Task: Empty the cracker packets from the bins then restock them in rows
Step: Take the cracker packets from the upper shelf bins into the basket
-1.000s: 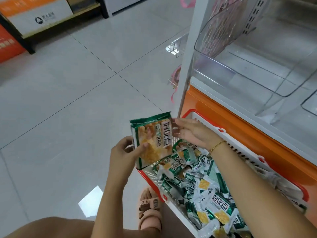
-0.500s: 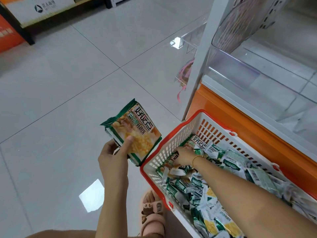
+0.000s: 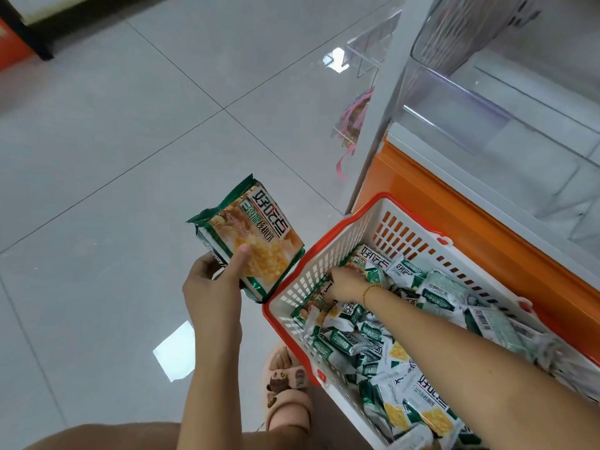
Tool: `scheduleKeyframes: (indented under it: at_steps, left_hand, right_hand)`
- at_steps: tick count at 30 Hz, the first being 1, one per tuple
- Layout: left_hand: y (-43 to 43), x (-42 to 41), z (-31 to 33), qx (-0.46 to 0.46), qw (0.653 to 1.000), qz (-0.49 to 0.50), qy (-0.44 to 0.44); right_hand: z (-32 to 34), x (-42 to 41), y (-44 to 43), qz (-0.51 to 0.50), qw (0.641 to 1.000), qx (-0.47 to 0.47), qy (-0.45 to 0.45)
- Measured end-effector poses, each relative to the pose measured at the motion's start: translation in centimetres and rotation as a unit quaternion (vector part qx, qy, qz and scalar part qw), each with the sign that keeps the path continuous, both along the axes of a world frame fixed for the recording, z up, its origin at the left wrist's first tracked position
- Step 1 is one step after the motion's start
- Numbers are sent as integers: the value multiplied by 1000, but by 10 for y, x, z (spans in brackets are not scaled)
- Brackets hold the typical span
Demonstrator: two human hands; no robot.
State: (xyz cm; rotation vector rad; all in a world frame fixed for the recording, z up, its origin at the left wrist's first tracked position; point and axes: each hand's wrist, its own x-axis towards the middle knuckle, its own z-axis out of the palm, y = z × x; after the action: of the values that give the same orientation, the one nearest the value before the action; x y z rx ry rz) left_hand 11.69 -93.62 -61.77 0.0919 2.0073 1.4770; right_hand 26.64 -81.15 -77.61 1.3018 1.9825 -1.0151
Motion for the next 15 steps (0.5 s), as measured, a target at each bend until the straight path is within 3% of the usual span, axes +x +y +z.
scheduleKeyframes:
  at_steps: [6, 12, 15]
  left_hand:
    - [2, 3, 2, 2, 1000, -1, 4]
    - [6, 10, 3, 13, 1000, -10, 12]
    - [9, 15, 6, 28, 999, -24, 35]
  right_hand:
    - [9, -10, 7, 6, 998, -64, -25]
    - [21, -10, 15, 62, 995, -59, -44]
    - [30, -1, 9, 78, 997, -1, -14]
